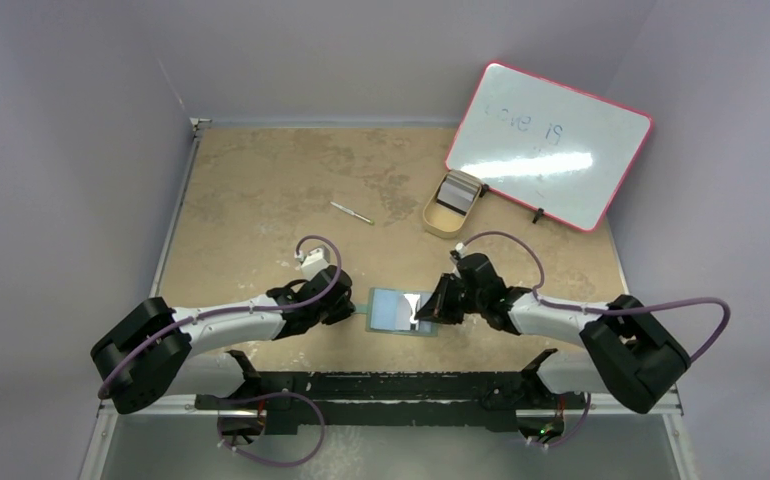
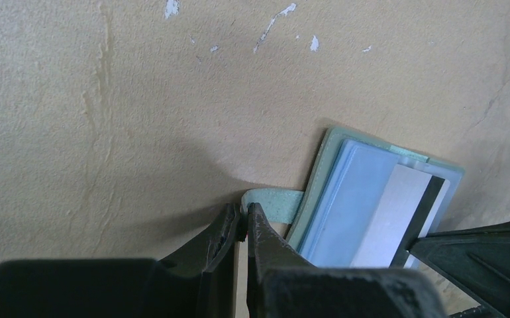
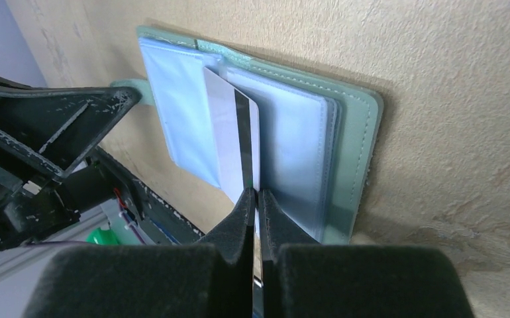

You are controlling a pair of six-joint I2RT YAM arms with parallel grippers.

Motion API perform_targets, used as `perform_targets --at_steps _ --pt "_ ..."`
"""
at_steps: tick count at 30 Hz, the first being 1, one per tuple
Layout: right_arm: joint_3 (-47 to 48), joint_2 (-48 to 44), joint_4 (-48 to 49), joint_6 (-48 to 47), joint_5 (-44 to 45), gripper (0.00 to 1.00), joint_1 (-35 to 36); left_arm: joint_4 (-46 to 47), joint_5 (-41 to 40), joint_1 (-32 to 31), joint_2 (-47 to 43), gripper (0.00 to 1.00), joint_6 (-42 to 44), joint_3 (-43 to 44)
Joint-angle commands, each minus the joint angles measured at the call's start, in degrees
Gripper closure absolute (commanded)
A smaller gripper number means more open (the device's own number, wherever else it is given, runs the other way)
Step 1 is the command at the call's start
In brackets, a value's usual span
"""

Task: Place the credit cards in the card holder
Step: Insert the credit card into the card holder.

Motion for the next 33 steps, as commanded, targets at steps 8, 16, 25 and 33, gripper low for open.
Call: perform_targets --at_steps 8,16,25,33 --pt "3.3 4.2 0.1 -2.7 -2.4 1.00 0.2 2.2 0.7 -1.7 1.3 0.95 -0.1 0.8" --pt "4.6 6.0 4.1 -2.3 -0.6 1.00 0.5 2.6 0.2 -2.9 2.4 0.95 -1.0 1.8" --pt "10.1 11.5 1.9 -6.3 1.3 0.93 0.5 4.1 -2.3 -2.9 5.3 0.95 -1.4 3.3" --pt "14.0 8.7 -9.2 -9.7 4.6 0.70 0.5 3.9 -3.1 -2.7 5.4 0.95 -1.2 3.8"
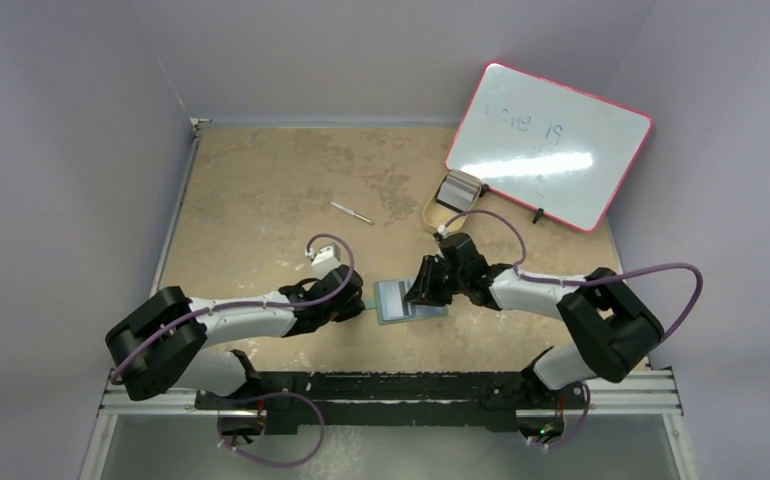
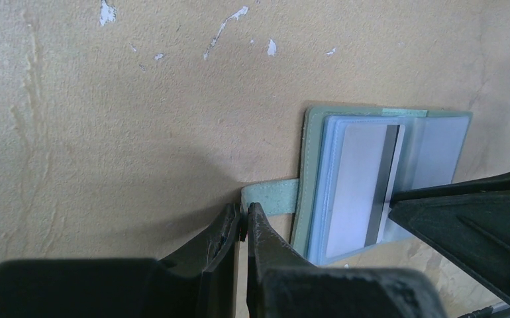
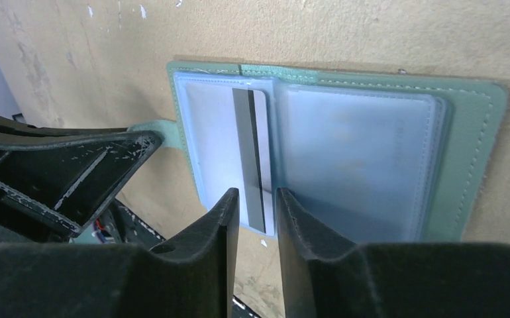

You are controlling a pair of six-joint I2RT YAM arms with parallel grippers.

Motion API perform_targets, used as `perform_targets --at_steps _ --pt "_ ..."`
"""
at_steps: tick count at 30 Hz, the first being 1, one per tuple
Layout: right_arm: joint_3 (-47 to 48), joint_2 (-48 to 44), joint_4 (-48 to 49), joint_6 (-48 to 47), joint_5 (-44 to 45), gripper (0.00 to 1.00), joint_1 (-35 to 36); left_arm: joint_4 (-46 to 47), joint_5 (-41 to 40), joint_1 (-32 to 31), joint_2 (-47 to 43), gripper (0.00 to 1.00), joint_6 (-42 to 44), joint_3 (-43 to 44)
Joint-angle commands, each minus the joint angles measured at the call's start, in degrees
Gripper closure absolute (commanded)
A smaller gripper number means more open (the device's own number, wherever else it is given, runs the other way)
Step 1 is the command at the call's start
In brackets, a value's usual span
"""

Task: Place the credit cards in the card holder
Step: Insert the credit card into the card holder.

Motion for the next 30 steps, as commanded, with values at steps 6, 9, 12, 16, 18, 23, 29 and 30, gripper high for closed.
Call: perform_targets --at_steps 6,9,12,16,18,23,29,30 --pt "2.2 -3.7 -4.1 -2.5 4.2 0.68 0.3 0.2 -1.1 -0.2 0.3 0.95 -0.4 1.2" --pt "2.1 -2.7 -2.8 -2.5 3.2 0.68 0.3 -0.2 -1.3 -0.2 0.2 0.95 -0.2 1.5" --pt "2.1 -1.7 -1.4 -2.3 2.2 0.68 0.4 -0.4 -1.4 -0.2 0.2 0.95 0.1 1.7" --pt "2.6 -0.3 0.5 -2.1 0.3 0.68 0.6 -0.4 -1.4 -0.2 0.2 0.95 0.5 1.8" --pt "3.1 0.4 1.4 -2.0 -0.5 0.68 1.0 -0.5 -1.5 -0.2 0.4 0.95 0.9 2.0" --pt "4.0 1.3 3.1 -1.3 -2.0 0.68 2.4 -1.2 -2.0 -0.2 1.3 0.95 2.0 3.4" --pt "4.0 0.4 0.9 -1.8 -0.9 0.69 2.7 -3.6 -2.9 0.4 1.5 0.95 3.5 4.4" --pt "3.9 0.1 0.6 -2.1 -0.6 0.69 2.7 -4.1 -3.2 0.7 1.2 0.95 3.9 4.4"
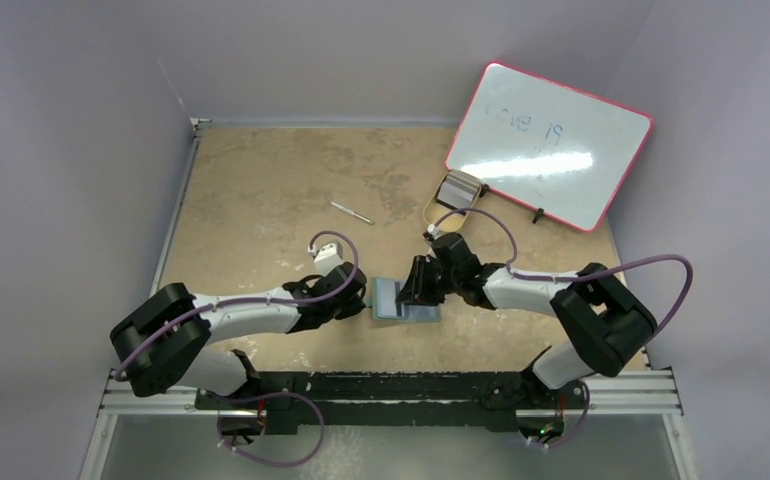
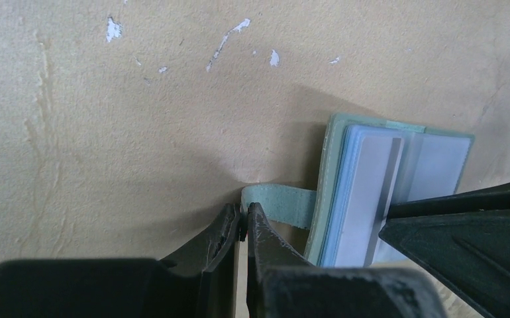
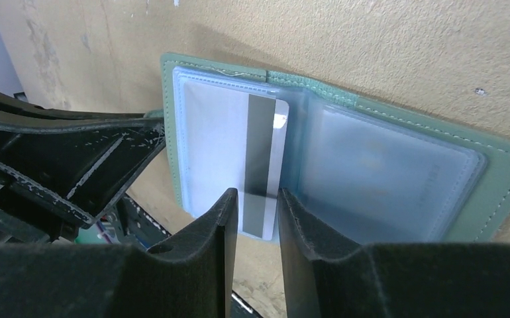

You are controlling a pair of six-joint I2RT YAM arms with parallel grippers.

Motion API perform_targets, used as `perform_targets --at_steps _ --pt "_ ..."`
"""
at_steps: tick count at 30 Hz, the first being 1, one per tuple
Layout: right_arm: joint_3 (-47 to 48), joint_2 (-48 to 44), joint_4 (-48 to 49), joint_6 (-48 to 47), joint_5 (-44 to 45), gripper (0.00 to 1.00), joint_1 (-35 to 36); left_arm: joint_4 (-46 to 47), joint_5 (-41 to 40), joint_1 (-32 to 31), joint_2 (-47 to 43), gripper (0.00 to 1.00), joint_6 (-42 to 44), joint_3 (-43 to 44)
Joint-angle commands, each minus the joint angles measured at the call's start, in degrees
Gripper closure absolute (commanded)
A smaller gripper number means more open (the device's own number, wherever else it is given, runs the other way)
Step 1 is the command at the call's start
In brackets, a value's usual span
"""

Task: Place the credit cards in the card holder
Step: Insert the credit card into the card holder.

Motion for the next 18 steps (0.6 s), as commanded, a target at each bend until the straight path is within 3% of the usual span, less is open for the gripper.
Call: perform_targets --at_steps 1,10,18 --pt "1.9 -1.6 -0.2 -0.6 -0.3 0.70 0.4 -2.4 -2.2 0.9 -0.5 0.95 2.6 2.2" --pt "2.9 -2.9 -2.5 -1.7 0.8 0.79 0.4 -6.9 -3.9 1.3 -1.7 0.89 5.3 5.1" --pt "6.4 -6.7 -9.6 -4.8 3.2 0.70 0.2 -12.2 -5.0 1.4 -7.0 0.69 6.6 8.3"
